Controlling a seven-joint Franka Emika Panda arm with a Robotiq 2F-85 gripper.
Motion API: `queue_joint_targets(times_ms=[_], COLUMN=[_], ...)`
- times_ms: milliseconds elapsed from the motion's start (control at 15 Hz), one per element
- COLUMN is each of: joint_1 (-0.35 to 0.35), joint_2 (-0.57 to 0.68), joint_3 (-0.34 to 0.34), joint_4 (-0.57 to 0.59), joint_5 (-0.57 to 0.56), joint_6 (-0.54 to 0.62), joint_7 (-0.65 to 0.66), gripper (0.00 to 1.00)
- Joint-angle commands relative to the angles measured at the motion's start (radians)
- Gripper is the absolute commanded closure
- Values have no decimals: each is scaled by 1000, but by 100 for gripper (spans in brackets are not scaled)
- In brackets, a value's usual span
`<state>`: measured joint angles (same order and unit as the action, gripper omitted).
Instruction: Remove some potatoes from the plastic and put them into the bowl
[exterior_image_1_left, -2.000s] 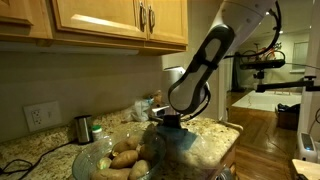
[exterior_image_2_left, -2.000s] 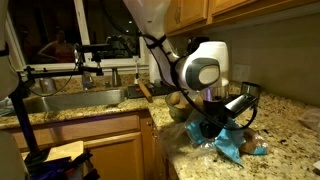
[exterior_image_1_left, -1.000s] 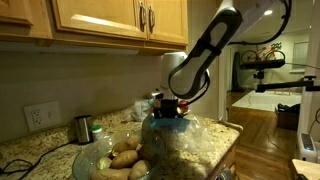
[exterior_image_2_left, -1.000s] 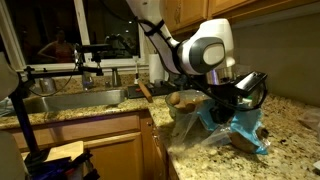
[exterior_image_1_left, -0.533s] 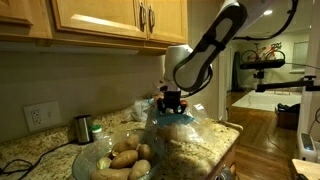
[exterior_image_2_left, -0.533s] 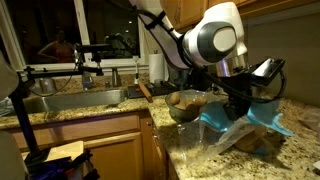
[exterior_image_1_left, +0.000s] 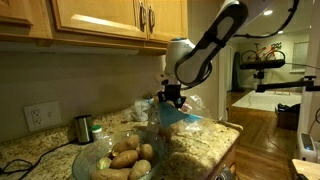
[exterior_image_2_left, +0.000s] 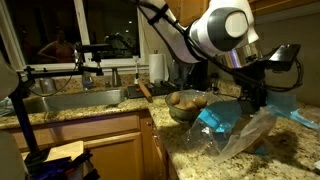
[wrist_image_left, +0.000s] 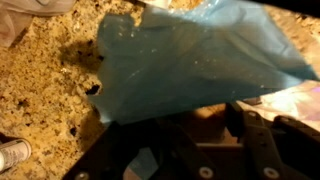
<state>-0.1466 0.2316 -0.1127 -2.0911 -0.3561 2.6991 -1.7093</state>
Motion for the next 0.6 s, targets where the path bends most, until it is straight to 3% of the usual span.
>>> queue_joint_targets(times_ms=[0,533], joint_1=[3,15], joint_2=[-55,-112], joint_3=[-20,13], joint_4=[-10,-24], joint_5=[-61,-39], joint_6=[10,21], joint_7=[28,5], gripper=[70,70])
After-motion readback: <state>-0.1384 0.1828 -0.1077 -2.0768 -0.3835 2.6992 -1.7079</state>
